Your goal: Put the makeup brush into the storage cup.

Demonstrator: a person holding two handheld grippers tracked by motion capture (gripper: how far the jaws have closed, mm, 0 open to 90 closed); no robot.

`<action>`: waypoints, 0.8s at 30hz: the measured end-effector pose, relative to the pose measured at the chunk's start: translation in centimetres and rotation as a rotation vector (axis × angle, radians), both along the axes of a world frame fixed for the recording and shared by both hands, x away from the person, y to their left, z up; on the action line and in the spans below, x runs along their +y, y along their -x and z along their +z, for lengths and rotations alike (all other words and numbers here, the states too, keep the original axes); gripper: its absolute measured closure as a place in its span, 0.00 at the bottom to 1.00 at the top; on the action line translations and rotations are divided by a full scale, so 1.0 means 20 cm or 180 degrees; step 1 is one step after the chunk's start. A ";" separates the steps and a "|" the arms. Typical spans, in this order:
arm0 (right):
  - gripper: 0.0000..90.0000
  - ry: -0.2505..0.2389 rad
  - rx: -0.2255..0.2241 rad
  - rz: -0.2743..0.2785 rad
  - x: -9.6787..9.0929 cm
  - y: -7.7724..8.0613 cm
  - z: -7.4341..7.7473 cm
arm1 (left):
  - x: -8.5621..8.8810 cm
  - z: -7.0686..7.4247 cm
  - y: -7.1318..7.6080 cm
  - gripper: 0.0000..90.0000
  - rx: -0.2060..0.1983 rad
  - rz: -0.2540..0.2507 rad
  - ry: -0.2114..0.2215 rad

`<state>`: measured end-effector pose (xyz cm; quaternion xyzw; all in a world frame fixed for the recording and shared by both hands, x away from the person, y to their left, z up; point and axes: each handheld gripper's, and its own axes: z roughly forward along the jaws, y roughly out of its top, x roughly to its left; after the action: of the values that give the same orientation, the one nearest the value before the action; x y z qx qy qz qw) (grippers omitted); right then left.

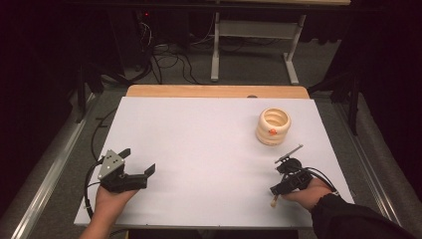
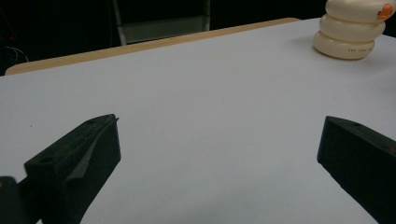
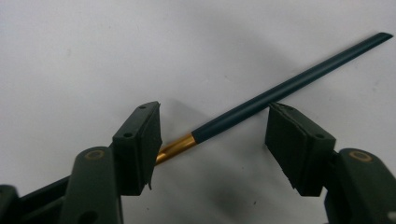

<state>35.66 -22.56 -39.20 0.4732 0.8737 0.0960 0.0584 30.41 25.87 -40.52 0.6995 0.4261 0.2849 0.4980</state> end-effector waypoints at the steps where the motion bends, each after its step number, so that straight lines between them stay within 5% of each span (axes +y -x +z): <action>1: 0.46 0.0026 -0.0006 0.0006 0.00 0.00 -0.01 | 0.00 0.00 0.00 0.00 0.0001 0.0001 -0.0009; 18: 0.79 0.0180 -0.0074 0.0218 0.00 0.02 0.00 | 0.01 0.01 0.00 0.00 -0.0037 0.0030 0.0002; 24: 0.77 0.0147 -0.0012 0.0216 0.00 0.02 0.00 | 0.01 0.01 0.01 0.00 -0.0042 0.0034 0.0013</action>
<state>35.27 -22.49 -39.17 0.4416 0.8912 0.0787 0.0677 30.28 26.11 -40.33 0.6943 0.4271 0.2914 0.5007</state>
